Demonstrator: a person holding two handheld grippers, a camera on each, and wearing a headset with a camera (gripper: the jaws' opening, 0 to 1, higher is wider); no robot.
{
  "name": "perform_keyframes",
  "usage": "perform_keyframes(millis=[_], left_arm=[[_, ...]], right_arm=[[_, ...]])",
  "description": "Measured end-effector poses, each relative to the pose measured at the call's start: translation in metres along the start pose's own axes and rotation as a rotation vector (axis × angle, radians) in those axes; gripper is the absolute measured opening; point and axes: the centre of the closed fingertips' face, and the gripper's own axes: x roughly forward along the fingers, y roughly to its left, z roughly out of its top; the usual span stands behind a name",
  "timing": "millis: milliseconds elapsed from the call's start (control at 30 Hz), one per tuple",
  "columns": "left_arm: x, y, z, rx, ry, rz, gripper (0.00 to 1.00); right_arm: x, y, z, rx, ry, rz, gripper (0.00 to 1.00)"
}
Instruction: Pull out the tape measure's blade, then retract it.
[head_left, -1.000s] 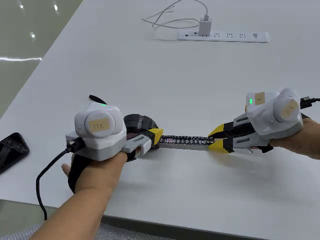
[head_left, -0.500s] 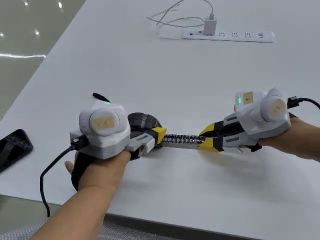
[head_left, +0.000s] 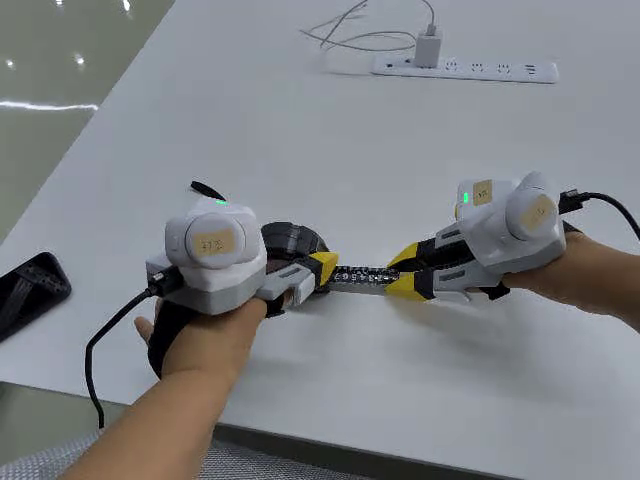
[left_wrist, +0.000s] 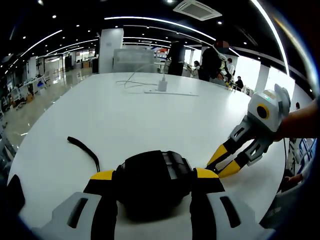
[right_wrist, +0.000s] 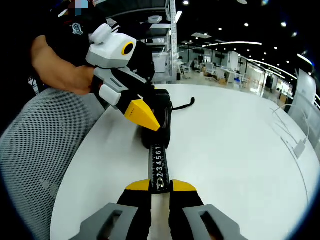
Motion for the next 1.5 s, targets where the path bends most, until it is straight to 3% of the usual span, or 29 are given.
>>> perform_keyframes(millis=[900,1500], left_arm=[[-0.001,-0.001,0.000,-0.001,-0.002,0.000,0.54],[-0.001,-0.001,0.000,-0.006,-0.004,0.001,0.54]], right_arm=[[0.031,-0.003,0.019,-0.021,-0.001,0.012,0.08],[0.038,-0.003,0.024,-0.028,-0.006,0.021,0.08]])
